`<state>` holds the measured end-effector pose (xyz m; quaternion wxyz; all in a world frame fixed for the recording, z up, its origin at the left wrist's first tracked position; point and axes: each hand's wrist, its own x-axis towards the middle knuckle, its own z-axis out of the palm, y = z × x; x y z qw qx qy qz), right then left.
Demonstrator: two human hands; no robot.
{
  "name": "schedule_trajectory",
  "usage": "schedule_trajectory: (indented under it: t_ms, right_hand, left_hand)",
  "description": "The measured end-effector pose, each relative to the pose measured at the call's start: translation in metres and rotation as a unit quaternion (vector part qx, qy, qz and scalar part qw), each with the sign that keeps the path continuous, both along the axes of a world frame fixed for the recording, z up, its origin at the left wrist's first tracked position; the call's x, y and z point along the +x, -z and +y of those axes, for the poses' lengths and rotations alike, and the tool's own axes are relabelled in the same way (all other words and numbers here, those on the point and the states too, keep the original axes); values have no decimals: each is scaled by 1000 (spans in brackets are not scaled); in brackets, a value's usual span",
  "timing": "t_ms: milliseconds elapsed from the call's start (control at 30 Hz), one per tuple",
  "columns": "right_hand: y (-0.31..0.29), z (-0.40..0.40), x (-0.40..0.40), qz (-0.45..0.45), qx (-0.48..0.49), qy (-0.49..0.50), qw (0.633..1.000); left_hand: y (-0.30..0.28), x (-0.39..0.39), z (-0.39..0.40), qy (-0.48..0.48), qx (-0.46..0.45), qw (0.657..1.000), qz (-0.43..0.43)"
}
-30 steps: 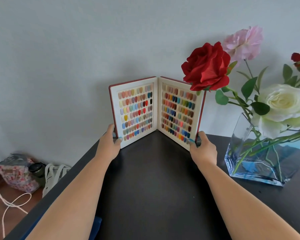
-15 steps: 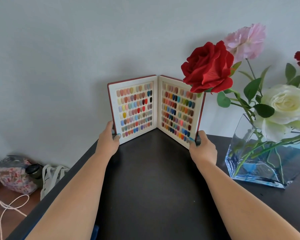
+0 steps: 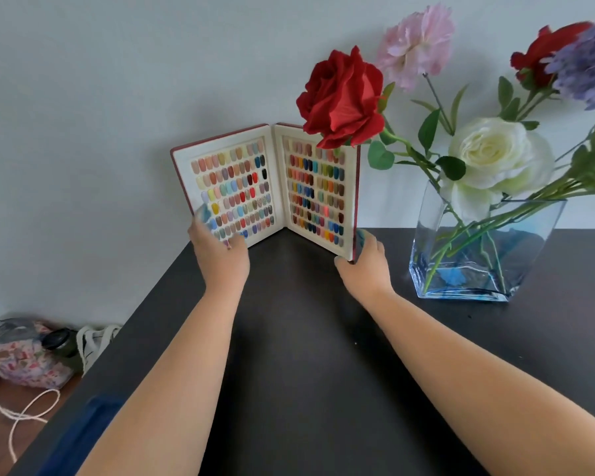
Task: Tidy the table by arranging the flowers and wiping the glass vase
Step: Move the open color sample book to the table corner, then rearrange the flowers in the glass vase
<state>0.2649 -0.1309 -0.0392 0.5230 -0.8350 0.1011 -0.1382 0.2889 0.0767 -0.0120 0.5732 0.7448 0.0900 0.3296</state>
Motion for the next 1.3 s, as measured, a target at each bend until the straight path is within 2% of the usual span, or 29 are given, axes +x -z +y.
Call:
schedule_trajectory:
  t_ms: [133,267,400,500,667,767,933,1200,1300]
  right_hand:
    - [-17,-18,-54,-64,-16,-68,995]
    - [-28,-64,-112,-161,-25,-119,979]
    - [-33,-125,-141,-256,-81,-52,962]
    - [-36,-167,-149,-250,-27,22,968]
    - [-48,-223,-134,-148,75,134,977]
    - [-64,-239,-120,-108,120,122,979]
    - [-95,-243,-91,-84,151,87,981]
    - [-111,-236,-66,-103,208,81,969]
    - [-114,-238,-61,-127,223,77,963]
  left_hand:
    - [-14,-34,-48,130,40,990,22]
    - [-21,-67,-90,256,29,966,22]
    - [-29,-83,-124,336,28,941,15]
    - [-34,-88,-152,369,23,929,1]
    - [-36,-86,-194,350,-24,936,1]
    - [-42,-81,-213,316,-81,945,-12]
    - [-55,-77,-235,295,-122,947,-26]
    - [-69,-63,-248,281,-66,957,18]
    - [-77,-58,-247,285,-42,958,3]
